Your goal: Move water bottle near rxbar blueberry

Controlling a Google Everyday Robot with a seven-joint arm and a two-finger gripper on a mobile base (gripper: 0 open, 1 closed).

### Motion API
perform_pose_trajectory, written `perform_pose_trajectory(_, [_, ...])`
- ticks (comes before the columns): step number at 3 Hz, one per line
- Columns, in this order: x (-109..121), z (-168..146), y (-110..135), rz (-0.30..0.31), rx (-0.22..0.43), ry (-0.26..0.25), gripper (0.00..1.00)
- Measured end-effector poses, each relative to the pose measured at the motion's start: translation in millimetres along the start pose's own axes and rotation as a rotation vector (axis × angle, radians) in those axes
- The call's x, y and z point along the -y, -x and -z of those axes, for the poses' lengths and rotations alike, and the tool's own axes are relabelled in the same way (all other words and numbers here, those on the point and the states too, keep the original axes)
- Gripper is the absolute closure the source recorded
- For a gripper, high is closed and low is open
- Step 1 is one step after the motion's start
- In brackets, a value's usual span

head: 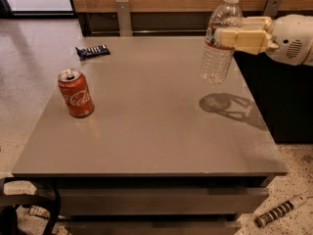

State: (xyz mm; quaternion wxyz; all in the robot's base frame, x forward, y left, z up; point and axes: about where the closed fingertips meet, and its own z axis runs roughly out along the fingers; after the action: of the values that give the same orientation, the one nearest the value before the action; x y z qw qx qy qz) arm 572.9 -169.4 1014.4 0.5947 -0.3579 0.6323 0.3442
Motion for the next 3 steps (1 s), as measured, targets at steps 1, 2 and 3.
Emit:
perform_pose_trajectory(1, [34.6, -34.3, 17.0, 0.031, -0.003, -0.1, 1.0])
perform_pose_trajectory(2, [66.8, -79.7, 23.1, 0.066, -0.011, -0.143, 1.0])
perform_pose_trajectory(3, [84.6, -131.5, 29.0, 0.109, -0.009, -0.131, 1.0])
